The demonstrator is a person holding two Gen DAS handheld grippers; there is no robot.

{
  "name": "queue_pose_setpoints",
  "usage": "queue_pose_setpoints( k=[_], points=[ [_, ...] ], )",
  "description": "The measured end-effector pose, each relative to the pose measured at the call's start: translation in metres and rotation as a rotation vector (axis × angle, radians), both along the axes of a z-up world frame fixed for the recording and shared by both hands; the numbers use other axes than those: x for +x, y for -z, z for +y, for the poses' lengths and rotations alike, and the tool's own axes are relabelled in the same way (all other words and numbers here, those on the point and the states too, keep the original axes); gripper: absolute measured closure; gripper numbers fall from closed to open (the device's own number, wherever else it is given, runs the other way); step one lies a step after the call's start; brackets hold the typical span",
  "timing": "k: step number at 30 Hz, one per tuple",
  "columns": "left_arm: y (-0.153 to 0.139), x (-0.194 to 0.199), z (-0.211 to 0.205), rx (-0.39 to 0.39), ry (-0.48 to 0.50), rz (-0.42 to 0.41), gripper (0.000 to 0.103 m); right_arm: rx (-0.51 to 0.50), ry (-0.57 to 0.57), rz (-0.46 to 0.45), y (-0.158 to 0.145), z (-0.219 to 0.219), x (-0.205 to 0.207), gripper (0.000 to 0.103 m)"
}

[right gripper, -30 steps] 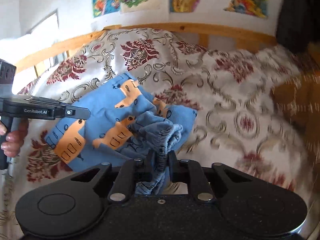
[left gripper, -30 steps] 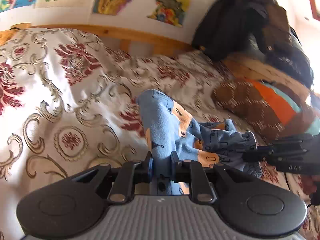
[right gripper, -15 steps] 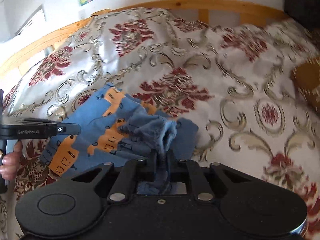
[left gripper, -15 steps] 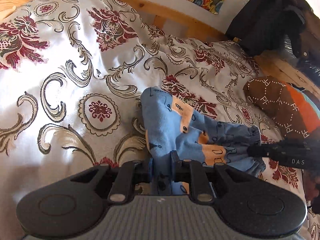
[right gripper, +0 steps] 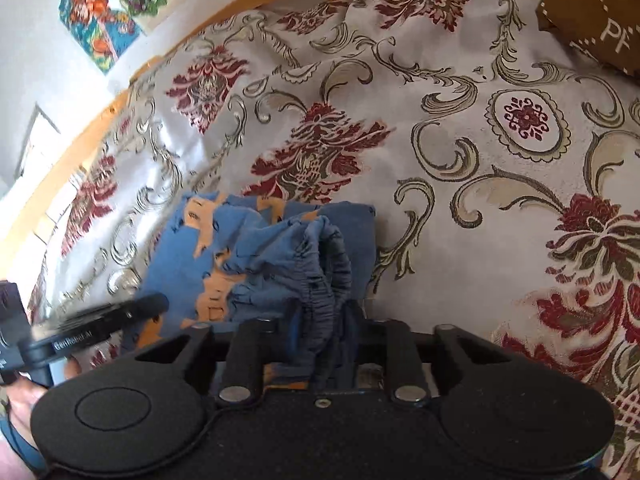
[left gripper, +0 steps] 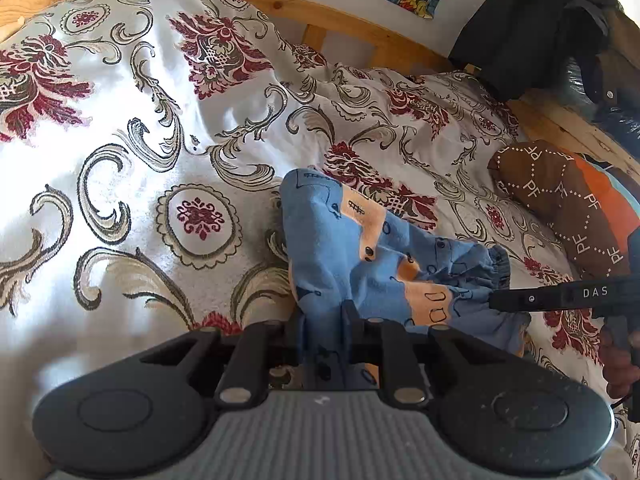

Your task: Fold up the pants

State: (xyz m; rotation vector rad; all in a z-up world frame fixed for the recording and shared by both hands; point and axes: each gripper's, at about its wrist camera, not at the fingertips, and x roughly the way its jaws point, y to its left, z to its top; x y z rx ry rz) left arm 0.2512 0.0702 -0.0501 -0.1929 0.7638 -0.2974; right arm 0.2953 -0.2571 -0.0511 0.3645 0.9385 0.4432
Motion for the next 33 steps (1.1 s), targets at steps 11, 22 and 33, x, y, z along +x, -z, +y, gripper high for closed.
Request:
queue_pose_setpoints(
  k=[11,22,33],
  points=[
    [-0.037,-0.009,-0.011,0.032,-0.021,-0.152,0.085,-0.165,-0.081,-0.23,-0.057,0.029,0.002,0.091],
    [0.0,0.004,0.01,0.022,-0.069,-0.01,0.081,-0.243,-0.094,-0.177,-0.017,0.046,0.008,0.084],
    [-0.052,-0.046,0.01,0.066,-0.189,-0.042,0.016,-0.267,0.02,-0.378,-0.065,0.048,-0.066,0.016]
  ],
)
